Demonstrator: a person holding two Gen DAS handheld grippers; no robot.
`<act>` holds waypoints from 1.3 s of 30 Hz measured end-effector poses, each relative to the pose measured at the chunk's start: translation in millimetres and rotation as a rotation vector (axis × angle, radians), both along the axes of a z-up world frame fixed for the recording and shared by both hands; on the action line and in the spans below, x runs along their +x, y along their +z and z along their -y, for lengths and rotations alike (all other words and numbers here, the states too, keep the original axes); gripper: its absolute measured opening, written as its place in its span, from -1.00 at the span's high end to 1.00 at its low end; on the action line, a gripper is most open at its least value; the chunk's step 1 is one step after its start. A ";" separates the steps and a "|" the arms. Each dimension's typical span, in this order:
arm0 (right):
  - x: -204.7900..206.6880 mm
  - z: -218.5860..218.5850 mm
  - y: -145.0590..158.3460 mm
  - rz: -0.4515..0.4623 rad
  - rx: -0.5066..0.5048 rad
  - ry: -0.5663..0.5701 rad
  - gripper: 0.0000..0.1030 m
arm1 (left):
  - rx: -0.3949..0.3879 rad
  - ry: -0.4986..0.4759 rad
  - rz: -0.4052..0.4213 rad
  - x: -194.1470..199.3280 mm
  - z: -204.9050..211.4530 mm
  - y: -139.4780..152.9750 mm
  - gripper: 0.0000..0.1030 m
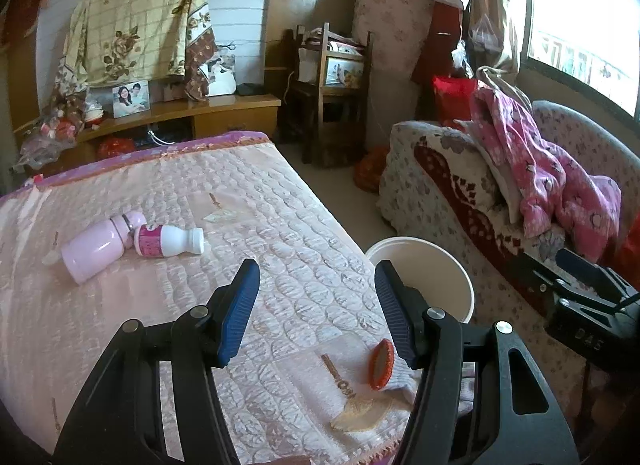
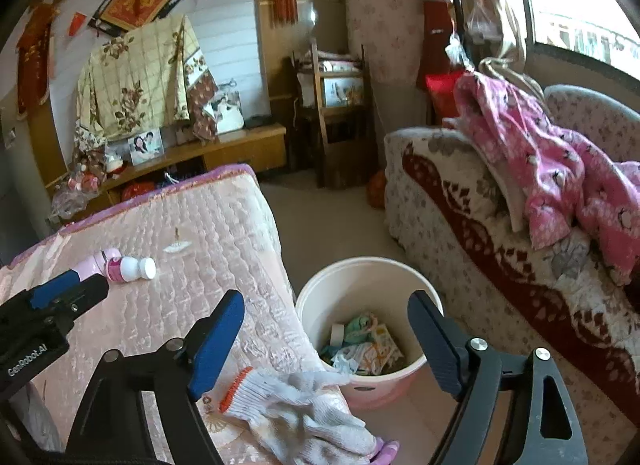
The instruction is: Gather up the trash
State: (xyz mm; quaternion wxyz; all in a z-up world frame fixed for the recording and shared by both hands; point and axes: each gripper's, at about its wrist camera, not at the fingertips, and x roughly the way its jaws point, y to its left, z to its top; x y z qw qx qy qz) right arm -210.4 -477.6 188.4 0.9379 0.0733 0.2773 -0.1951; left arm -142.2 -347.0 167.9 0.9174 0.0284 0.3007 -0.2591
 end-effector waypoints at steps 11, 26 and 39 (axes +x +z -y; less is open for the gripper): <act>-6.0 -8.7 8.7 0.027 -0.011 0.003 -0.64 | -0.007 -0.014 0.031 -9.7 -4.8 5.8 -0.14; -7.1 -11.4 11.3 0.027 -0.021 0.004 -0.64 | 0.002 -0.016 0.037 -10.6 -6.1 5.5 -0.14; -5.7 -11.0 9.6 0.022 -0.018 0.007 -0.64 | -0.001 -0.017 0.025 -10.7 -5.2 0.8 -0.14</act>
